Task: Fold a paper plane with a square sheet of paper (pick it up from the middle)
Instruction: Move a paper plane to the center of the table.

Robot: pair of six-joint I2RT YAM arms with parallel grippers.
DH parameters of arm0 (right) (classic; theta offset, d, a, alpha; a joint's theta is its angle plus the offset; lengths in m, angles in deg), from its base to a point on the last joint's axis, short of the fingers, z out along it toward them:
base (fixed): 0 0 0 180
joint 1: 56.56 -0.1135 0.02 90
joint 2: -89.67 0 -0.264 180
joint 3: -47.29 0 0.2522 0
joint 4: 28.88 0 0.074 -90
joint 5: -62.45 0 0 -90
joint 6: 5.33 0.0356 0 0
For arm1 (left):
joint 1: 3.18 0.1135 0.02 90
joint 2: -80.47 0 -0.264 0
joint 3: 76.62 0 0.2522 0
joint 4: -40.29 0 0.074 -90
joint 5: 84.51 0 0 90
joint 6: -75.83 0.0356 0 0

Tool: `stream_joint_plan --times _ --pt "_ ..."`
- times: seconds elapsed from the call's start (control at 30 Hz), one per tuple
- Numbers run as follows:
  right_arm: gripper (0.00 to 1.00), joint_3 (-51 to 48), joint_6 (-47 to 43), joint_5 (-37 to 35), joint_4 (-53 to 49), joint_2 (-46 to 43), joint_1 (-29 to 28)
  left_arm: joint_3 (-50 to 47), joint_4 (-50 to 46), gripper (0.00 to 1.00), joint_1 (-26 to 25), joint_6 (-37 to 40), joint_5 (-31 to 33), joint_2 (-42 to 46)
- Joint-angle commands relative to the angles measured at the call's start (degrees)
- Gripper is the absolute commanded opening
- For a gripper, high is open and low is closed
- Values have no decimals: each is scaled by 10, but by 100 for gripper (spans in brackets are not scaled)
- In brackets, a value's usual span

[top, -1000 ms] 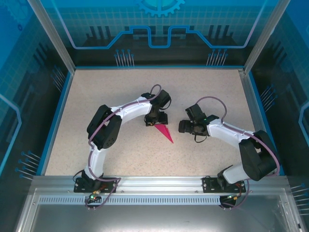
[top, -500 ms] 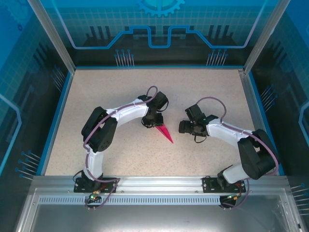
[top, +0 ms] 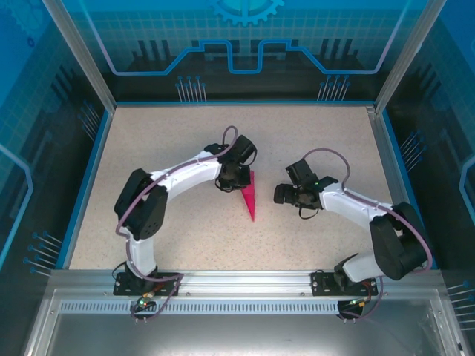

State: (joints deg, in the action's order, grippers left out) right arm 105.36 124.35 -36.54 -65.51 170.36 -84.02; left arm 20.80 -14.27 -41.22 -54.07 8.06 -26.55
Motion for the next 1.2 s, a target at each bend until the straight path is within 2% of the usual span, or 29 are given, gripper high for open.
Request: stream_joint_plan --times 0.0,0.1,0.27,0.43,0.67,0.9,1.17 --pt "89 -8 11 48 26 -45 19 -21 60 0 1 73 -40 49" --pt "90 -30 10 131 83 -69 35 -49 119 0 14 99 -106 62" --pt "88 -55 26 265 170 -76 51 -102 237 0 38 75 -228 51" --pt "79 -74 36 271 196 -84 51 -132 320 0 50 39 -294 13" --pt "70 -75 32 280 203 -65 50 -158 362 0 53 17 -308 -30" --pt "57 -28 11 282 186 7 24 -197 381 0 60 5 -296 -46" --pt "57 18 -7 250 156 69 -3 -214 367 0 65 12 -275 -47"
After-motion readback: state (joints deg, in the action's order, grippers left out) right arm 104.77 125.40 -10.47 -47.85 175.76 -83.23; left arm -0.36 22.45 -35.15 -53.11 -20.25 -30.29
